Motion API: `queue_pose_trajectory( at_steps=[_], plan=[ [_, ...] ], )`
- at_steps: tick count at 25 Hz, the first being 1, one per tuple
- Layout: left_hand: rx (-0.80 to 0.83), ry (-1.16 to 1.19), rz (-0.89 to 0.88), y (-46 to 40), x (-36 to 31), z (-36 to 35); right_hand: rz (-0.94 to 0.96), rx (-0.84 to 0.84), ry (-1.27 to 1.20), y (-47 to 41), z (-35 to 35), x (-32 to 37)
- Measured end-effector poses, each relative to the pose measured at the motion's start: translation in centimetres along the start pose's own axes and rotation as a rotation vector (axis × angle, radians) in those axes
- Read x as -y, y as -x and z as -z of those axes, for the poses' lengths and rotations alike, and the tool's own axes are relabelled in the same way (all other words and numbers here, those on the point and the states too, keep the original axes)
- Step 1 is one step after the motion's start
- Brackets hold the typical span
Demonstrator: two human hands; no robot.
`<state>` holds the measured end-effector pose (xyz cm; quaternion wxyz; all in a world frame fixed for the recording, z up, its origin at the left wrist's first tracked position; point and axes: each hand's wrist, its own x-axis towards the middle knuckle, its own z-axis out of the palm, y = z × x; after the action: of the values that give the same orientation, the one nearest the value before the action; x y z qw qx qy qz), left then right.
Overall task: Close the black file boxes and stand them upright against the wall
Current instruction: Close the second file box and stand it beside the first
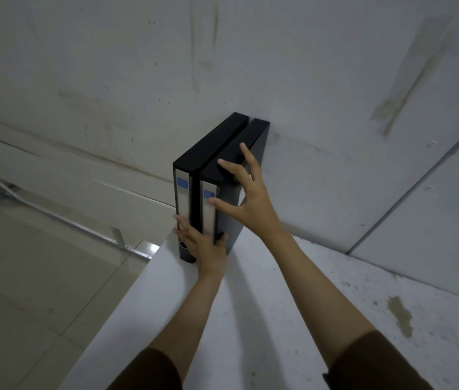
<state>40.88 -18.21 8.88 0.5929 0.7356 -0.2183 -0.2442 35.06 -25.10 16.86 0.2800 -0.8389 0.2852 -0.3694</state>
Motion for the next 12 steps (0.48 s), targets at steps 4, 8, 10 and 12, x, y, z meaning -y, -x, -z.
queue_pose_trajectory(
  at_steps=[4, 8, 10, 12],
  plan=[
    [-0.035, -0.050, -0.002, 0.0, 0.0, -0.4, 0.027, 0.008, 0.014, -0.5, 0.0, -0.6],
    [-0.036, -0.067, -0.007, 0.0, 0.1, -0.2, 0.000, 0.015, -0.017, -0.2, 0.0, -0.2],
    [-0.026, -0.075, -0.005, 0.1, 0.0, 0.0, -0.008, 0.028, -0.007, -0.1, 0.2, 0.2],
    [-0.008, -0.073, 0.012, 0.3, -0.2, 0.3, -0.006, 0.037, 0.009, 0.2, 0.5, 0.8]
  ],
)
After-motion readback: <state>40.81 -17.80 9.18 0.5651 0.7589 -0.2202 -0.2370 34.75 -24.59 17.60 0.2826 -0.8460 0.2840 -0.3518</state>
